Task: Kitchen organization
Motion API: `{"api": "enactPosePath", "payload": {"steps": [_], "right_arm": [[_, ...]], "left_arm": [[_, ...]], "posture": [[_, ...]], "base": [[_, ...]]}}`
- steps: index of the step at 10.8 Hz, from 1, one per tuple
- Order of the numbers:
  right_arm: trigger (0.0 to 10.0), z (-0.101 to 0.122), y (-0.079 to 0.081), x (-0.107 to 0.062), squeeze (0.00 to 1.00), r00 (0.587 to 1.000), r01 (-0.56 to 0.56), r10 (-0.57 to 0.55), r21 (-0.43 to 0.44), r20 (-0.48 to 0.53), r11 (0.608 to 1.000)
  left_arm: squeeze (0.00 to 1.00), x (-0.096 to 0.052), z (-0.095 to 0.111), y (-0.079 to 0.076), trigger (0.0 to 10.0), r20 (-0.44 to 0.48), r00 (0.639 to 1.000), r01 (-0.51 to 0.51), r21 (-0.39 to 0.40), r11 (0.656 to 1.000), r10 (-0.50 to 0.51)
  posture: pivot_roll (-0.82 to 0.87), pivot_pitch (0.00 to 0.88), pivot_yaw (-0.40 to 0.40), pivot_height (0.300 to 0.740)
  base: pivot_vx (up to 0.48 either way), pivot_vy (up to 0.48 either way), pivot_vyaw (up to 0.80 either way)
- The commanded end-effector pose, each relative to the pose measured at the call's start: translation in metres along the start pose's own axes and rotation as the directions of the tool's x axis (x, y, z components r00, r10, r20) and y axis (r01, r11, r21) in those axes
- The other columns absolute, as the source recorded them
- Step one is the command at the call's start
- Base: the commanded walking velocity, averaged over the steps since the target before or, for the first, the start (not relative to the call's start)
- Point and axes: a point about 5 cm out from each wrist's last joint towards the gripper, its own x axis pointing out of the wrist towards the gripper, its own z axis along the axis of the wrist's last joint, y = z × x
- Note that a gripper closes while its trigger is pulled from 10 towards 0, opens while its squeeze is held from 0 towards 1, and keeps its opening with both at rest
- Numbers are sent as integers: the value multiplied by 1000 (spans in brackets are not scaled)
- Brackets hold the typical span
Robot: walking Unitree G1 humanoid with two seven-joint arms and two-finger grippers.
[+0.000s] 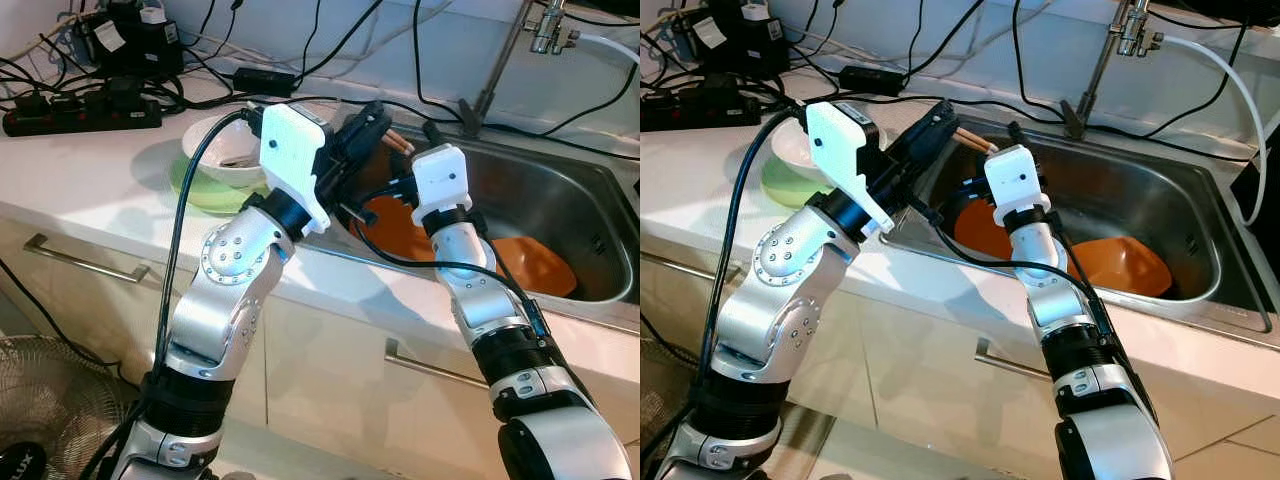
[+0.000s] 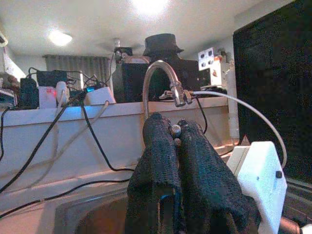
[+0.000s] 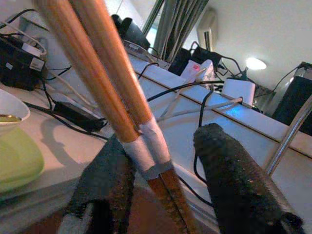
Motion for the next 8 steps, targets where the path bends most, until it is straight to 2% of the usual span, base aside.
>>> {"api": "enactPosePath", "payload": {"steps": [1,6,7,8], "right_arm": [[0,5,-5,2,0,999,17,-17,-3,30,1000],[0,5,-6,1,0,999,20,-20,-1,28,1000],[0,4,-6,1,0,999,20,-20,0,27,1000],[0,4,-6,2,0,999,20,-20,0,25,1000]], "left_arm": [[0,1,-2,-2,10000,-19,1000,10,10,1000,-10],[0,1,-3,-2,10000,-31,1000,7,21,1000,-6],[612,1,-5,-1,10000,-37,999,3,23,1000,-2],[1000,0,-6,0,10000,-44,999,1,19,1000,0]], "posture": [[243,31,-48,740],[242,30,-47,740],[245,32,-49,740],[246,31,-49,740]], "base": [[0,0,0],[0,0,0],[0,0,0],[0,0,0]]}}
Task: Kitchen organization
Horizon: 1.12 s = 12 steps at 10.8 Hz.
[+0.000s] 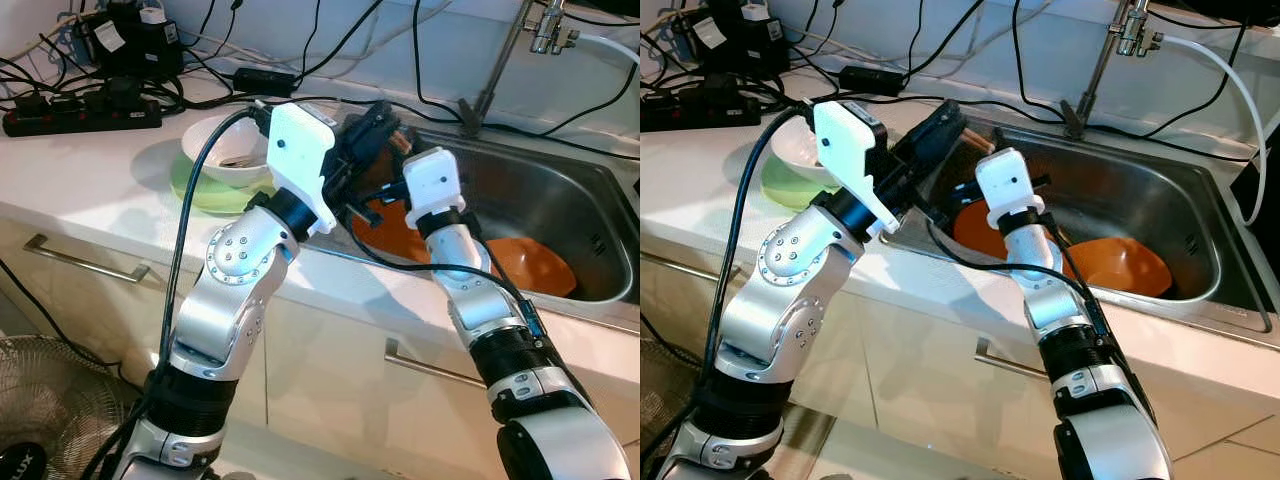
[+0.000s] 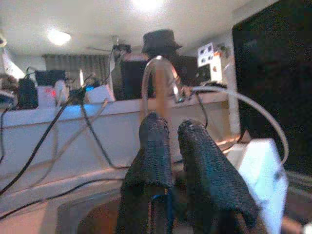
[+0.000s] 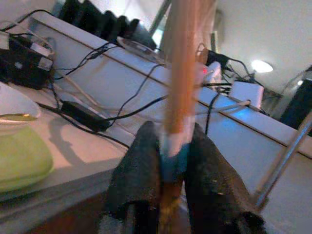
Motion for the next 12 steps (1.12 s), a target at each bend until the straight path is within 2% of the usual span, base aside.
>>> {"api": "enactPosePath", "payload": {"steps": [1,4,5,8,9,10,12], "right_arm": [[0,3,-9,2,0,999,36,-36,6,21,999],[0,1,-10,1,0,999,48,-48,12,6,999],[0,-6,-17,1,0,995,88,-86,40,-42,995],[0,-18,-29,2,0,981,152,-141,79,-132,985],[8549,-20,-32,2,0,977,166,-151,92,-151,982],[10000,-22,-33,3,0,975,175,-155,117,-161,978],[10000,-29,-35,4,0,965,206,-166,196,-202,959]], "left_arm": [[1000,0,-4,0,10000,-27,1000,-4,1,1000,4],[1000,-1,-1,2,10000,-18,1000,-12,8,1000,13],[0,-9,-6,8,10000,-49,998,-49,5,999,49],[0,-51,-41,27,10000,-203,964,-168,25,985,170],[0,-63,-54,30,10000,-246,948,-199,37,979,202],[0,-71,-63,32,10000,-256,936,-236,60,970,243],[0,-78,-77,31,10000,-232,925,-268,162,950,301]], "posture": [[246,31,-49,740],[246,28,-48,740],[247,30,-47,740],[258,35,-56,740],[262,35,-60,740],[261,32,-66,740],[262,31,-73,740]], "base": [[0,0,0],[0,0,0],[0,0,0],[0,0,0],[0,0,0],[0,0,0],[0,0,0]]}}
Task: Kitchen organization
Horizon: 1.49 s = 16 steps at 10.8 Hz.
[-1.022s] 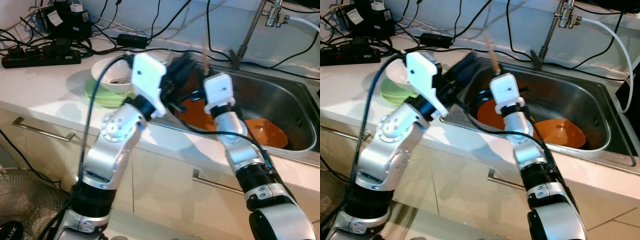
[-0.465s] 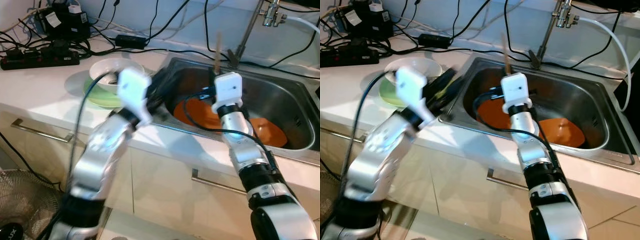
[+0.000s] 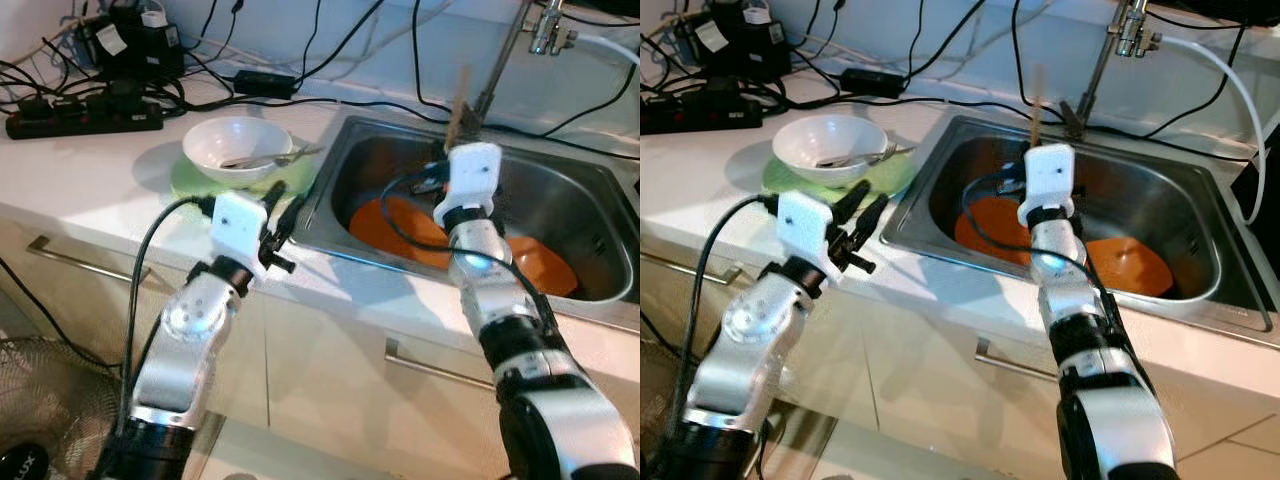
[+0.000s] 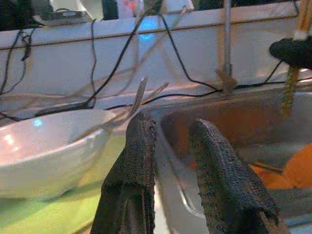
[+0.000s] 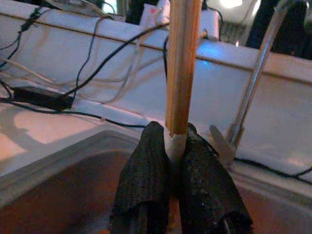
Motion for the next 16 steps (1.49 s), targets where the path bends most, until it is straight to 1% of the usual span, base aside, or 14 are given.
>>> {"api": "enactPosePath", "payload": {"steps": [1,2,3,4,5,6,8,9,10,12,13,16], "right_arm": [[10000,-1,-4,2,0,1000,18,-17,31,-13,999],[10000,-5,-7,3,0,998,30,-28,56,-47,998],[10000,-11,-10,4,0,994,40,-32,78,-103,996],[10000,-22,-12,4,0,977,44,-28,72,-211,996],[10000,-32,-13,3,0,952,67,-35,94,-304,993],[10000,-36,-14,3,0,934,96,-43,132,-354,987],[10000,-43,-7,2,0,898,87,-4,168,-440,982],[10000,-54,2,-5,0,848,92,17,180,-530,979],[10000,-56,4,-6,0,836,95,25,190,-549,977],[10000,-63,9,-11,0,795,102,47,210,-605,972],[10000,-66,11,-13,0,779,94,57,206,-624,974],[10000,-71,17,-18,0,759,69,81,204,-645,977]], "left_arm": [[0,0,-6,-7,10000,-5,1000,8,13,1000,-8],[0,0,-16,-11,10000,-32,999,10,-3,1000,-10],[0,-1,-26,-14,10000,-62,998,18,-15,1000,-19],[0,-2,-31,-17,10000,-77,996,32,-23,999,-34],[0,-2,-32,-18,10000,-76,996,36,-22,999,-38],[0,-1,-34,-19,10000,-74,996,38,-24,999,-40],[0,-1,-37,-21,10000,-85,995,50,-36,998,-53],[0,-1,-37,-24,10000,-86,994,60,-38,997,-63],[0,0,-37,-24,10000,-86,994,63,-41,997,-67],[0,-1,-41,-28,10000,-100,991,85,-53,995,-90],[0,-2,-43,-30,10000,-110,988,98,-72,993,-105],[0,-6,-44,-36,10000,-117,975,176,-97,980,-187]], "posture": [[261,30,-74,740],[255,29,-73,740],[250,27,-71,740],[251,27,-71,740],[251,27,-71,740],[258,27,-76,740],[260,27,-79,740],[268,24,-84,740],[269,25,-84,740],[268,24,-89,740],[270,25,-91,740],[279,25,-98,740]], "base": [[0,0,0],[0,0,0],[0,0,0],[0,0,0],[0,0,0],[0,0,0],[0,0,0],[0,0,0],[0,0,0],[0,0,0],[0,0,0],[0,0,0]]}}
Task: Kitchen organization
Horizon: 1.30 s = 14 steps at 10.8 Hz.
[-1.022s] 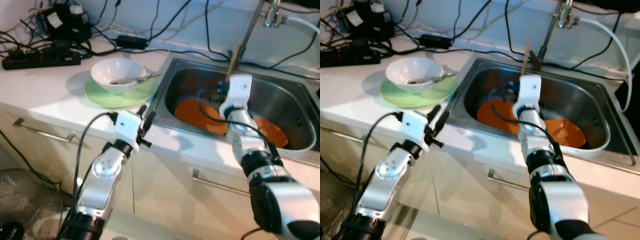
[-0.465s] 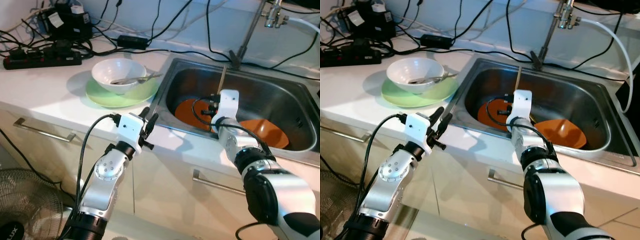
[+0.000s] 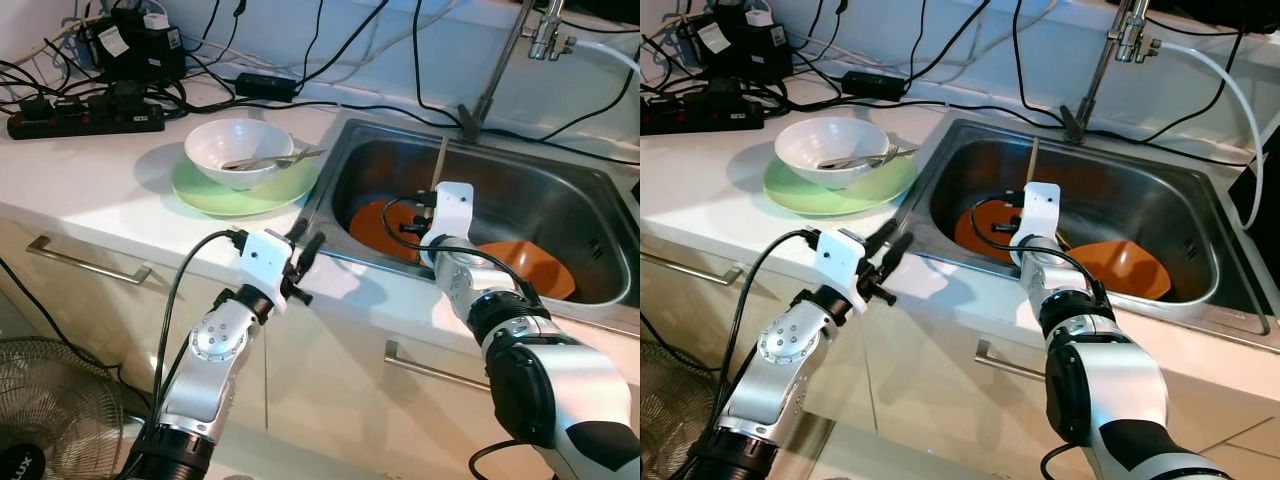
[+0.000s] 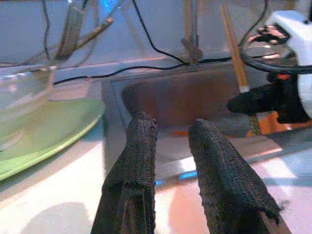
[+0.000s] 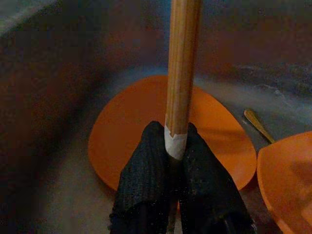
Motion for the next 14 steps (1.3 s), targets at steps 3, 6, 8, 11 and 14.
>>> {"api": "enactPosePath", "payload": {"steps": [3,6,8,11,14], "right_arm": [[10000,-17,2,-1,0,997,-15,16,3,-72,1000],[10000,-22,5,-2,1000,996,-25,25,5,-82,1000],[10000,-22,7,-2,1000,996,-32,33,4,-83,999],[10000,-20,6,-1,1000,996,-27,27,3,-80,1000],[10000,-10,9,-1,0,999,-35,35,-26,-17,999]], "left_arm": [[0,-4,-4,-7,10000,-54,989,133,-28,991,-135],[0,-5,-4,-5,10000,-68,986,153,-17,988,-154],[0,-5,-4,-6,10000,-72,984,160,-20,987,-161],[0,-5,-4,-6,10000,-78,984,160,-22,987,-161],[0,-5,-2,-3,10000,-76,987,140,-10,990,-140]], "posture": [[281,16,-101,740],[286,6,-99,740],[285,11,-99,740],[285,20,-100,740],[286,21,-100,740]], "base": [[0,0,0],[0,0,0],[0,0,0],[0,0,0],[0,0,0]]}}
